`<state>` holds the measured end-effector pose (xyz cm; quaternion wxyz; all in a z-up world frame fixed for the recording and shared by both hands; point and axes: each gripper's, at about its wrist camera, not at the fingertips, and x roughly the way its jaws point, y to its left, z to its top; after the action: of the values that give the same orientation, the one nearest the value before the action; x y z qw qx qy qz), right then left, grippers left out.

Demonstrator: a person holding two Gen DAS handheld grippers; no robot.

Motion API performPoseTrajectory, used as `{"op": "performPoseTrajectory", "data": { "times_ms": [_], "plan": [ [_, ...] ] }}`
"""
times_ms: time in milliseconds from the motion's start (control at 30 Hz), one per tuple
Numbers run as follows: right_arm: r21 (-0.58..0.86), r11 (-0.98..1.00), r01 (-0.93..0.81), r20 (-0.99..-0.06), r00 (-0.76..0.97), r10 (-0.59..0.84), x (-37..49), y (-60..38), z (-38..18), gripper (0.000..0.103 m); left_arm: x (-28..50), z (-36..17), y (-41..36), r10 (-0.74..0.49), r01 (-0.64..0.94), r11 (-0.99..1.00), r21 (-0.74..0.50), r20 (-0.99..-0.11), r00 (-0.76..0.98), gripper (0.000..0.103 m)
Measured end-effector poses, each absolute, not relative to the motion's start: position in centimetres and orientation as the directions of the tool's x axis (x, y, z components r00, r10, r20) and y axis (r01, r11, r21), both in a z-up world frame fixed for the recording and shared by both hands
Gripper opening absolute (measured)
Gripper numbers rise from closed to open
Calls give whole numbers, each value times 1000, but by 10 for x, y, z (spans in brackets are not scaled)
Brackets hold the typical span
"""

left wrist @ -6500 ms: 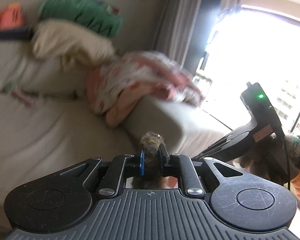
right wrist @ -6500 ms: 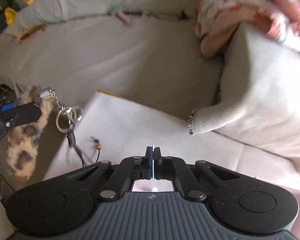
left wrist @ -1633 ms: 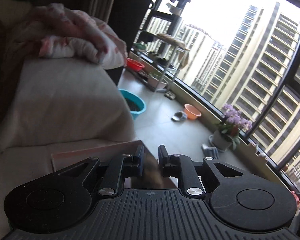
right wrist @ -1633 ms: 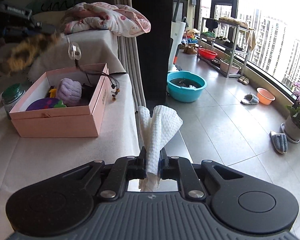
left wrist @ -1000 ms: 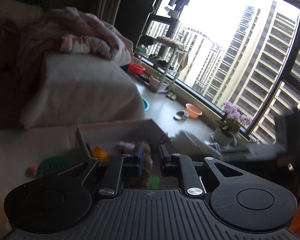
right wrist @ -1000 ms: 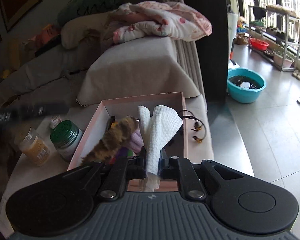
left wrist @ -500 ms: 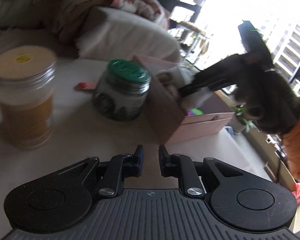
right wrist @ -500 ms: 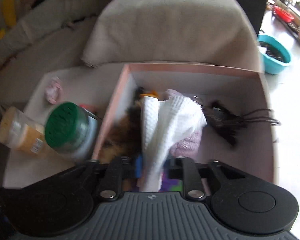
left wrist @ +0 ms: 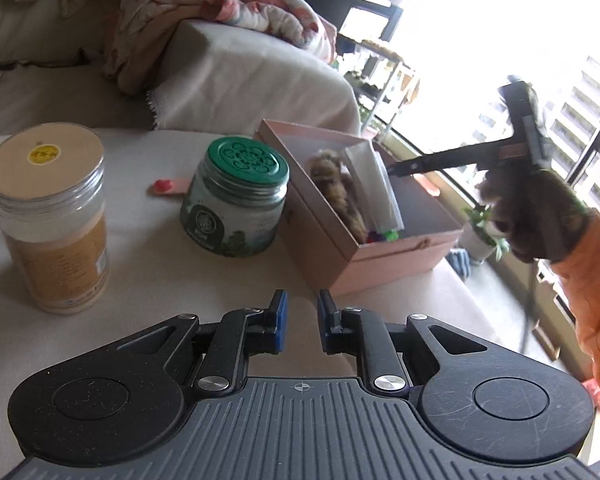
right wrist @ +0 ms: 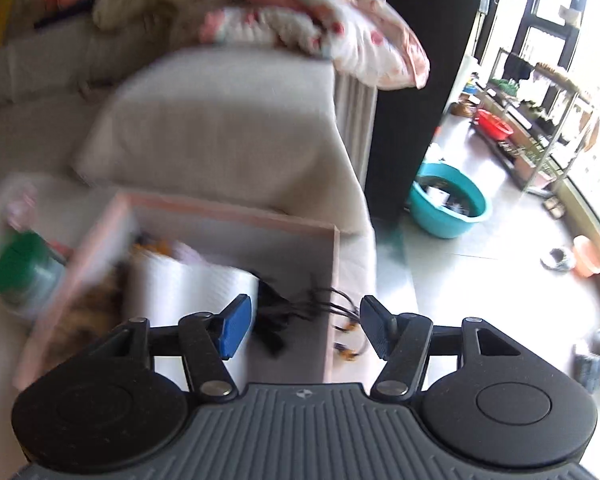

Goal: Organize soft objects
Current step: 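Lower the towel and keychain into the pink box and open both tools, then move both open tools back over the table toward the remaining items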

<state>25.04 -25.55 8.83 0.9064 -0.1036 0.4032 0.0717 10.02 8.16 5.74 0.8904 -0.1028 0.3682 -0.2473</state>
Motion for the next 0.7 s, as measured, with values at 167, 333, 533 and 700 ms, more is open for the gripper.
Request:
{"op": "performPoseTrajectory", "data": {
  "times_ms": [167,333,533,700],
  "plan": [
    [-238,940,-245,-739,673,-11,252,-259,69,57,94,62,85,-491,351,871,-343,-612,620,18],
    [-408,867,-287,-701,706,-96,244,-245,68,55,101,58,88,-490,331,871,-362,-608,625,18],
    [-550,780,-299,-660,728,-187,269,-220,45,35,100,55,91,-497,326,867,-378,-601,625,18],
    [-521,807,-277,-611,782,-126,268,-219,53,4,98,53,102,-469,288,881,-376,-609,639,18]
  ]
}}
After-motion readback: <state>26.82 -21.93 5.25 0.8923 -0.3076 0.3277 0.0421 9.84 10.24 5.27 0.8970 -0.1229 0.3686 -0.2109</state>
